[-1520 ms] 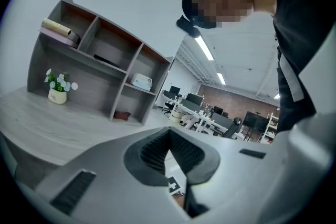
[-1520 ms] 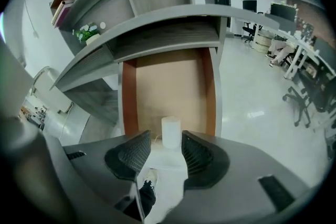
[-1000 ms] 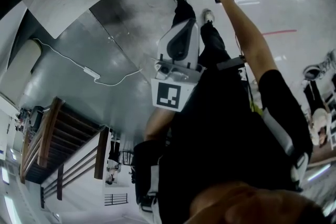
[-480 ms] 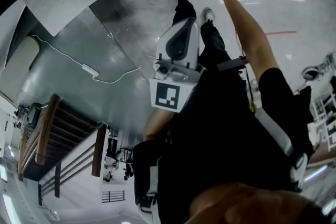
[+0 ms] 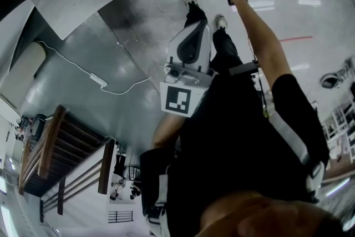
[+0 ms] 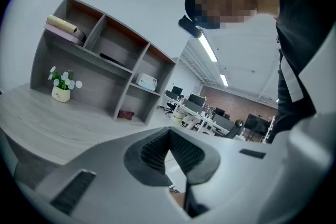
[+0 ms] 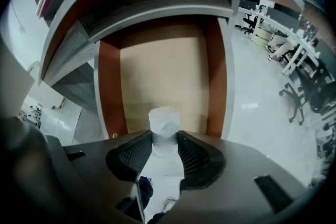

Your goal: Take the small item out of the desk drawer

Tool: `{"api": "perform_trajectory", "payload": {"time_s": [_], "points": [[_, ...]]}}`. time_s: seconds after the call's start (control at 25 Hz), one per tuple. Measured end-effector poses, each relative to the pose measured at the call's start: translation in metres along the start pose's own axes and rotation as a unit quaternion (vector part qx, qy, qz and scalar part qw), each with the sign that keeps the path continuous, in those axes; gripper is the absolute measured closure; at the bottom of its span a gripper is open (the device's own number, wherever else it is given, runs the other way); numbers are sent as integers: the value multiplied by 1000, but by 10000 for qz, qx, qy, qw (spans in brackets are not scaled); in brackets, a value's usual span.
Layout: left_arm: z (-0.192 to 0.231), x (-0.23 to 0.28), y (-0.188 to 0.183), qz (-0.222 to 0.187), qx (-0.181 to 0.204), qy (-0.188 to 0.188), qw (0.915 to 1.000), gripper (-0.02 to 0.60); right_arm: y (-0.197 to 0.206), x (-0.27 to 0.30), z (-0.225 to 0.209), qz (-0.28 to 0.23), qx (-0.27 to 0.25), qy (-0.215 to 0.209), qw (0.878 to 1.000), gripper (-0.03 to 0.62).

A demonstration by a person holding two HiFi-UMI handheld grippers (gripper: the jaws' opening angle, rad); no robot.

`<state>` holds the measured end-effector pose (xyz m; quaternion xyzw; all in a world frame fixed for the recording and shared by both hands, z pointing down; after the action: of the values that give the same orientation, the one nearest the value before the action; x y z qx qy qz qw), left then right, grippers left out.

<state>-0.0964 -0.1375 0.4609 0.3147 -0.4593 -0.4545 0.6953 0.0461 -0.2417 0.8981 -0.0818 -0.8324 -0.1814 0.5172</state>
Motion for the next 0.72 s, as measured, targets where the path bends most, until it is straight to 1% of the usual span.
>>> {"api": "perform_trajectory", "payload": {"time_s": [0.08,0.12,0.24,0.28,0.56,0.72], "points": [[-2,-3,-6,-56,14,44,10000,589,-5,-7,5,-165,-46,-63,9998,442],[-2,-5,-8,-82,23,64,9999,589,-7,-11,4,-223,-92,0,9997,442],[-3,-12,-14,-114,40,134,9998,589,-14,-31,-7,-377,-343,576,9970,442],[-2,-14,-15,-107,35,160,9998,589,-14,-37,-6,-384,-340,648,9966,442],[2,-22,-36,-118,41,411,9991,589,-16,-73,19,-468,-341,616,9964,444],[4,-24,-49,-199,129,553,9982,589,-22,-95,32,-607,-411,625,9953,444]]}}
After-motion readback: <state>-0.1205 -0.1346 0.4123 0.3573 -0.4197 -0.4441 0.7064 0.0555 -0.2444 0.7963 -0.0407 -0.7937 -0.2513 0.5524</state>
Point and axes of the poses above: the fingertips, and each gripper's own axes: x forward along the fingers, z to its left, y out of its underside, the point moved 4 cm from there along -x, backward along the fingers, and after that the axes turned 12 degrees about -y, right-handed, at the moved point
